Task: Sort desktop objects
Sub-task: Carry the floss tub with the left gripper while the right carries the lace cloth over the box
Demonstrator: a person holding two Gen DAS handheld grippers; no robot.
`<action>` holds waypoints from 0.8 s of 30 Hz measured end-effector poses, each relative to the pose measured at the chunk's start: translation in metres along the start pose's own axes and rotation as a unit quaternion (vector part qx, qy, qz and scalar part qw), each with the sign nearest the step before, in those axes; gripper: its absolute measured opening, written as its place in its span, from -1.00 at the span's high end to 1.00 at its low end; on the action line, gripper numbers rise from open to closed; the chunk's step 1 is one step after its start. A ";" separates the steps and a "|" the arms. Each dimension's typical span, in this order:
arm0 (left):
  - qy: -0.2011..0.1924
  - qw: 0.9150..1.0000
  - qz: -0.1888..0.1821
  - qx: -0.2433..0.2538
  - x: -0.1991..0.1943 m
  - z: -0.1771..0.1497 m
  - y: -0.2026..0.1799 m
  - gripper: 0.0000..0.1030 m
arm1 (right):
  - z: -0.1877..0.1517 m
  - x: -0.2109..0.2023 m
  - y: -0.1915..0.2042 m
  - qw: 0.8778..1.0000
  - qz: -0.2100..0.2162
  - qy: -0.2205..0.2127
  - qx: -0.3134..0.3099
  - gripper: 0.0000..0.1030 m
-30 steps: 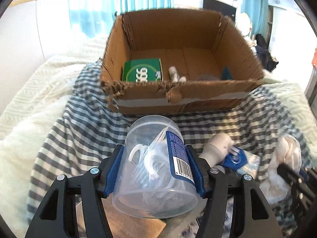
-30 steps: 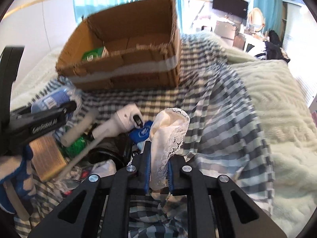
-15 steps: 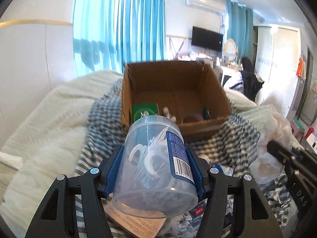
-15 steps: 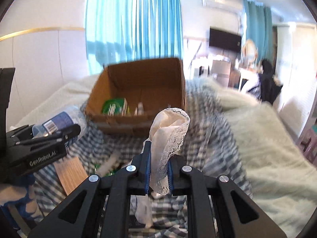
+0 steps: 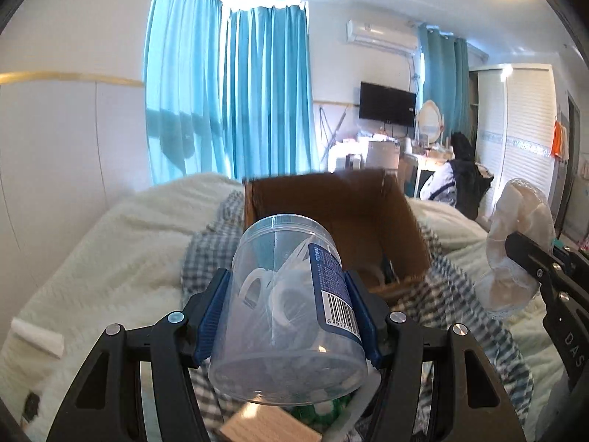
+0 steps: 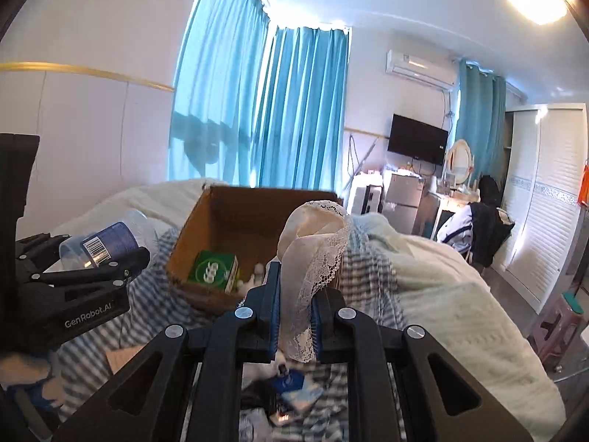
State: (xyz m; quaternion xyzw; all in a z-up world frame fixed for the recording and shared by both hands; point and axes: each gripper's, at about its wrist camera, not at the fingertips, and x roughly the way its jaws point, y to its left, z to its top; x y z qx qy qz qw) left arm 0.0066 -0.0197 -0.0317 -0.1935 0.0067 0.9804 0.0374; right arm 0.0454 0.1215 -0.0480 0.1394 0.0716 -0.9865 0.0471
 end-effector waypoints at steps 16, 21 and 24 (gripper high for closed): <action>-0.052 0.999 -0.011 0.007 0.021 0.057 0.003 -0.22 | 0.048 0.024 -0.007 0.998 0.019 -0.056 0.009 0.76; -0.052 0.998 -0.019 0.004 0.034 0.067 0.003 -0.22 | 0.059 0.040 -0.017 0.997 0.025 -0.066 0.029 0.75; -0.062 0.998 -0.018 0.009 0.043 0.077 0.002 -0.22 | 0.065 0.050 -0.024 0.996 0.032 -0.071 0.042 0.75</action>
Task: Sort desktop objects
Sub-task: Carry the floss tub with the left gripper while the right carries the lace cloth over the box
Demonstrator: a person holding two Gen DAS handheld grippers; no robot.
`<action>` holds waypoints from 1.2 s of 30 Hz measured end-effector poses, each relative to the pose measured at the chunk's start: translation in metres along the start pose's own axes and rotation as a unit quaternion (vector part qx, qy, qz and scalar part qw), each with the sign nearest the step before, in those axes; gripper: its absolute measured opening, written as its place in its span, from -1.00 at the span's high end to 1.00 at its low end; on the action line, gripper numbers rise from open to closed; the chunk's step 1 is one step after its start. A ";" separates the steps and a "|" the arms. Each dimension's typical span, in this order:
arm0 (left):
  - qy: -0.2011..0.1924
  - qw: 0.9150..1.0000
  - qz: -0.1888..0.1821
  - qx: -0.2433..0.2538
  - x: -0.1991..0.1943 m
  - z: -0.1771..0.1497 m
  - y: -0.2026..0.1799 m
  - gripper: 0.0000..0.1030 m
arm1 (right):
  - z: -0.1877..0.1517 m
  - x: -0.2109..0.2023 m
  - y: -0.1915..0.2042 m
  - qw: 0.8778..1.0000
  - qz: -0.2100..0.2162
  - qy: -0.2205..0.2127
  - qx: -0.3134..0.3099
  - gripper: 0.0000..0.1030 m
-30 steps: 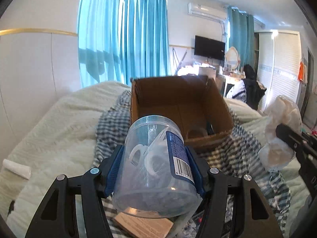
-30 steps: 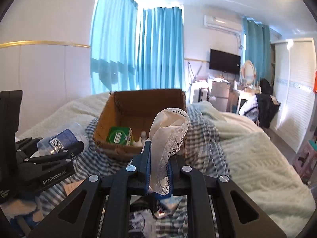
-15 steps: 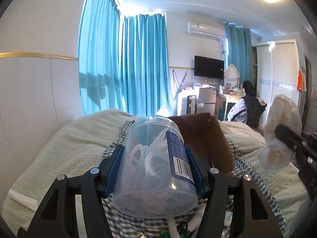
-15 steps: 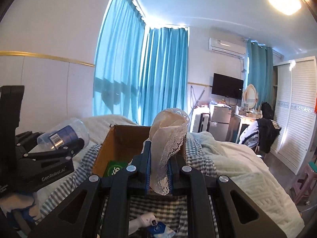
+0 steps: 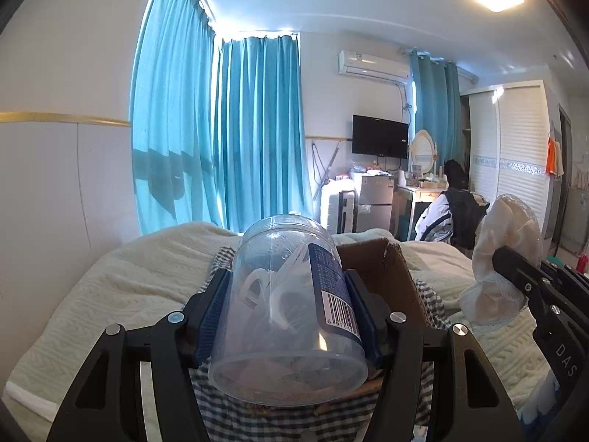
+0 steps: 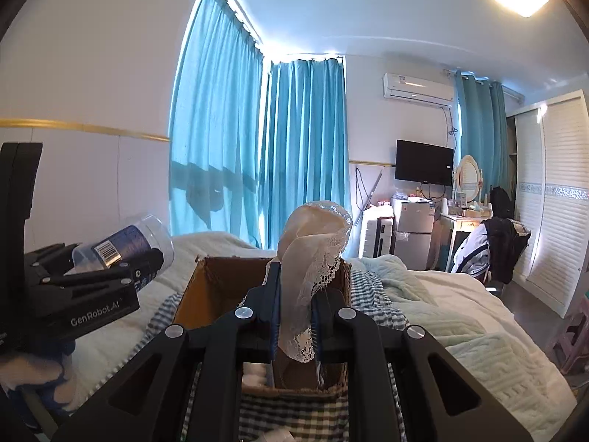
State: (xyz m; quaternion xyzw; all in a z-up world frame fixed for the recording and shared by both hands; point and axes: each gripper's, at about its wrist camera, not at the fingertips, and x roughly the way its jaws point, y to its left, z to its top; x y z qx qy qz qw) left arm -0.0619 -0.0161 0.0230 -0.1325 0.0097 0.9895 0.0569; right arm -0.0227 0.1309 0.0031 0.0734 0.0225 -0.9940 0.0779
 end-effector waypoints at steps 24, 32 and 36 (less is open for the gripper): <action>0.033 0.999 0.005 -0.007 0.122 -0.014 -0.004 -0.22 | -0.014 0.131 -0.011 0.999 0.033 0.030 -0.028 0.73; 0.076 0.997 0.026 0.008 0.161 -0.038 -0.005 -0.22 | -0.051 0.184 -0.024 0.994 0.039 0.105 -0.014 0.70; 0.096 0.995 0.021 0.008 0.173 -0.043 -0.008 -0.24 | -0.064 0.205 -0.032 0.990 0.031 0.139 -0.011 0.46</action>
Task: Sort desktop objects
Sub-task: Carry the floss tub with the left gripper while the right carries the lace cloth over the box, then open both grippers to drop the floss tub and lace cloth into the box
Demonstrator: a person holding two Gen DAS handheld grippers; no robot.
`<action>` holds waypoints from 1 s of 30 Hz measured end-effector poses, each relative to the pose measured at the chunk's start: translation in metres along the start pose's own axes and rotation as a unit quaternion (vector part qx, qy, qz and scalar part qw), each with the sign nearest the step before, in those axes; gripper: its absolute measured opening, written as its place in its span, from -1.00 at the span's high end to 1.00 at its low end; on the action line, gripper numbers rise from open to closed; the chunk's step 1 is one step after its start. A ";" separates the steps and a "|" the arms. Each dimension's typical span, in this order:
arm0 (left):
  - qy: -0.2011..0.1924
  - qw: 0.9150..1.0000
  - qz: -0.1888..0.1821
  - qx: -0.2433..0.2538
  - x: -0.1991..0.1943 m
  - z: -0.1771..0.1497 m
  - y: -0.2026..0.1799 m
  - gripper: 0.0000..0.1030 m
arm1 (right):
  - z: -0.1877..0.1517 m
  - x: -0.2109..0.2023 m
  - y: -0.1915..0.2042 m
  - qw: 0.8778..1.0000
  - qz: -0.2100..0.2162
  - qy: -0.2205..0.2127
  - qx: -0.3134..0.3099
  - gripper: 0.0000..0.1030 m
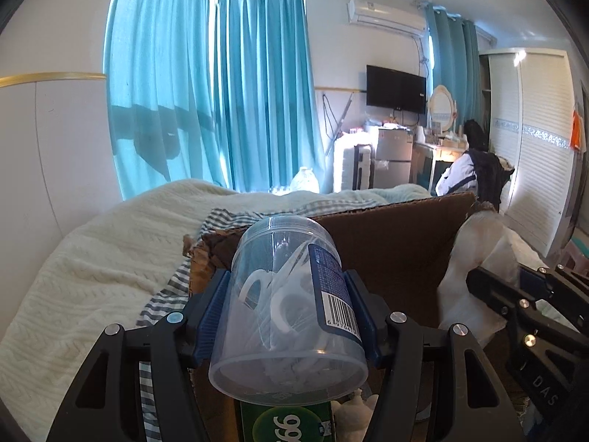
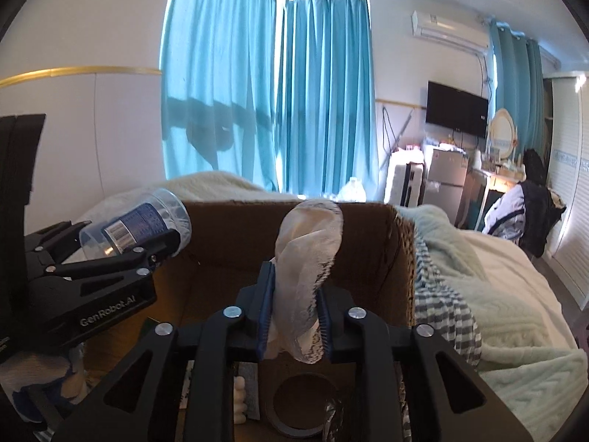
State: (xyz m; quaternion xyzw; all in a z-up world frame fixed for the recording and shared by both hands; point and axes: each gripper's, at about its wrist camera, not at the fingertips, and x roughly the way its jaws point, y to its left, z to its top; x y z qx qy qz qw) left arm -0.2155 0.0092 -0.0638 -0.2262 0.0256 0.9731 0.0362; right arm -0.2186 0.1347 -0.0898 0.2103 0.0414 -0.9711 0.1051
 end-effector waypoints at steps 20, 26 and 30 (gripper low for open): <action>-0.053 0.998 0.022 -0.024 -0.074 0.009 0.019 -1.00 | 0.002 -0.095 -0.009 0.996 -0.011 -0.072 0.041 -0.66; -0.066 0.997 0.022 -0.027 -0.106 -0.001 0.024 -1.00 | 0.000 -0.136 0.004 0.994 -0.024 -0.100 0.033 -0.75; -0.072 0.997 0.026 -0.032 -0.127 -0.004 0.031 -1.00 | -0.005 -0.169 0.010 0.992 -0.041 -0.120 0.027 -0.91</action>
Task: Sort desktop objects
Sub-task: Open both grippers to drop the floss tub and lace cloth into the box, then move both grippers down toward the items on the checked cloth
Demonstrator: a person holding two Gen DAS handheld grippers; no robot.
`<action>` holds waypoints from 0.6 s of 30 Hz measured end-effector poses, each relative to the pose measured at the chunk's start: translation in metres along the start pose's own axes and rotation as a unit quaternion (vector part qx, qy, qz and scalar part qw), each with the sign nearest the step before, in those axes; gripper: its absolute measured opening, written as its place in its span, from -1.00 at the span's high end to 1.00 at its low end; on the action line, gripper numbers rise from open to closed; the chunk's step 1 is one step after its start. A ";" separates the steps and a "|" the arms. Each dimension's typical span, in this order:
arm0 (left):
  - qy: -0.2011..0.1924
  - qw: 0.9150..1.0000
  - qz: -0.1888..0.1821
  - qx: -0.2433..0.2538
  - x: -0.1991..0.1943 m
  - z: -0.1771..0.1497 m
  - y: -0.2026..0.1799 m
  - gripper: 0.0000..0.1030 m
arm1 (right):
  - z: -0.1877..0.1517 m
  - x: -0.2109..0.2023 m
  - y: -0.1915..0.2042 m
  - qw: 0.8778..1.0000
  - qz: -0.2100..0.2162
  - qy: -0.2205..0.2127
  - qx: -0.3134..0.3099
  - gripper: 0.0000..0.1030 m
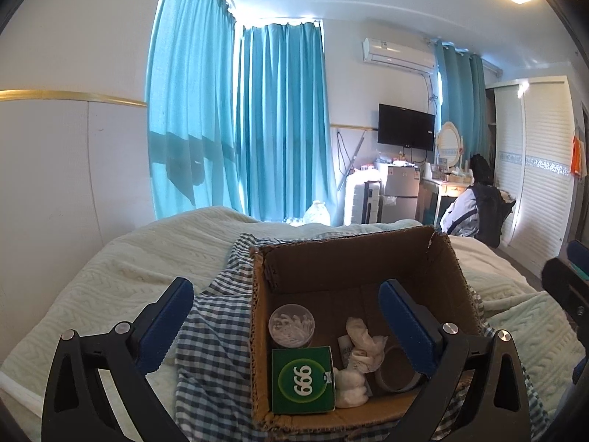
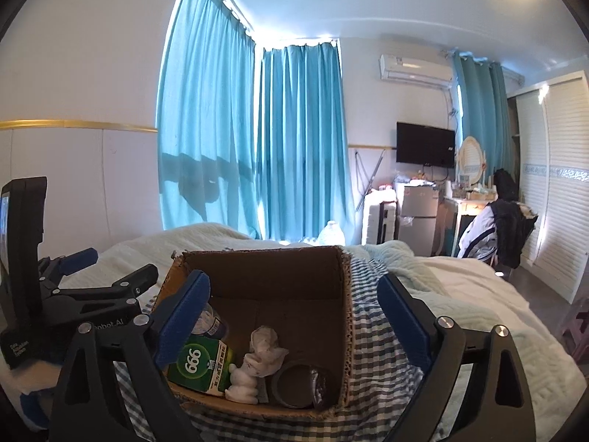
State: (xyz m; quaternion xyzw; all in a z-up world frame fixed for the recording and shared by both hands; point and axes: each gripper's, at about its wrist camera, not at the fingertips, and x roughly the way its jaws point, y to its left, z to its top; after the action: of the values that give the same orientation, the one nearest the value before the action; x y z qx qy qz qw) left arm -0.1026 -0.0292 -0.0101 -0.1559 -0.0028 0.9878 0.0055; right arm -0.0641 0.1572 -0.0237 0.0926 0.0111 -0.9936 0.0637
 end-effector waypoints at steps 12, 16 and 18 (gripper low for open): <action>-0.009 1.000 0.020 0.003 -0.048 -0.002 0.007 -1.00 | -0.005 -0.055 -0.001 1.000 -0.017 -0.014 0.002 -0.99; 0.007 1.000 0.024 -0.011 -0.050 -0.018 0.014 -1.00 | -0.020 -0.059 -0.004 1.000 0.005 0.008 0.001 -0.99; 0.016 0.999 0.023 -0.020 -0.051 -0.025 0.014 -1.00 | -0.033 -0.059 -0.006 1.000 0.022 0.022 0.002 -0.99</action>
State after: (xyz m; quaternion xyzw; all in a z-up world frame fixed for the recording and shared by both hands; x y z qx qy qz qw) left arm -0.0465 -0.0436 -0.0180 -0.1713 -0.0188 0.9848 -0.0207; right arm -0.0012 0.1713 -0.0449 0.1150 0.0089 -0.9897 0.0852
